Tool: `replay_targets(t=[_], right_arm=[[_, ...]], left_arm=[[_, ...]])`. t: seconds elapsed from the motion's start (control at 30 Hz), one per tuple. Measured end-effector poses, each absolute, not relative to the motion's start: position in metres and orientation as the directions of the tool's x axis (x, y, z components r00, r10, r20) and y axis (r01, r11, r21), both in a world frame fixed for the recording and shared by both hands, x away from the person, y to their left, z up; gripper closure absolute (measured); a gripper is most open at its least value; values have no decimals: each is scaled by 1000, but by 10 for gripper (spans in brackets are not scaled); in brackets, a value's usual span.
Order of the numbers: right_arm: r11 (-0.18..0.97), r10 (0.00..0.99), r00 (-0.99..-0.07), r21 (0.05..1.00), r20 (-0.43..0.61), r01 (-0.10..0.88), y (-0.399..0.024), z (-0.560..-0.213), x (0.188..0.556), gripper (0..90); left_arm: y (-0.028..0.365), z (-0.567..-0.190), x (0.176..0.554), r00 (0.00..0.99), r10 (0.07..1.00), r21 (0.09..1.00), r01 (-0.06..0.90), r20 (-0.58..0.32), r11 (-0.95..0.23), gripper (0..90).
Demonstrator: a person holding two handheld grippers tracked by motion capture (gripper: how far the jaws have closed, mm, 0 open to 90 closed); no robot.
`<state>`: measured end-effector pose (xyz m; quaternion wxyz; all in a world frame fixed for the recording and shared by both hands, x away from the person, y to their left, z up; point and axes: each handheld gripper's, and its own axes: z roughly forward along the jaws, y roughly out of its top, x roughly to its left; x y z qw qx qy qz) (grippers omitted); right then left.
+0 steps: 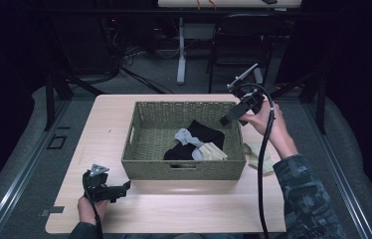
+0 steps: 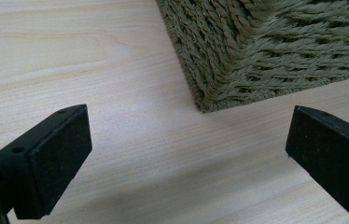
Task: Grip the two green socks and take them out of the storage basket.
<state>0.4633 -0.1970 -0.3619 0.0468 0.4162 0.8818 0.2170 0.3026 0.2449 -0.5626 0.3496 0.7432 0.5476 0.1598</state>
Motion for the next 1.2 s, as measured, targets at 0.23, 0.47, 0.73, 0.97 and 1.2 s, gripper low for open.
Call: replay_targets(t=[0.23,0.47,0.73,0.97,1.2], right_arm=[[592,732,-673,392,103,704,-167,-381,470,20],[615,723,-681,340,115,711,-151,-411,475,36],[606,719,-686,383,108,697,-140,-438,472,204],[601,744,-661,333,99,727,-139,-465,475,289],[604,754,-650,294,90,741,-134,-482,476,365]], left_arm=[[245,-563,303,351,924,694,703,-149,-155,2],[245,-563,303,352,924,695,702,-149,-155,1],[244,-562,303,352,924,692,705,-150,-156,2],[244,-563,303,353,924,694,703,-149,-157,1],[244,-563,304,354,924,696,701,-146,-158,2]])
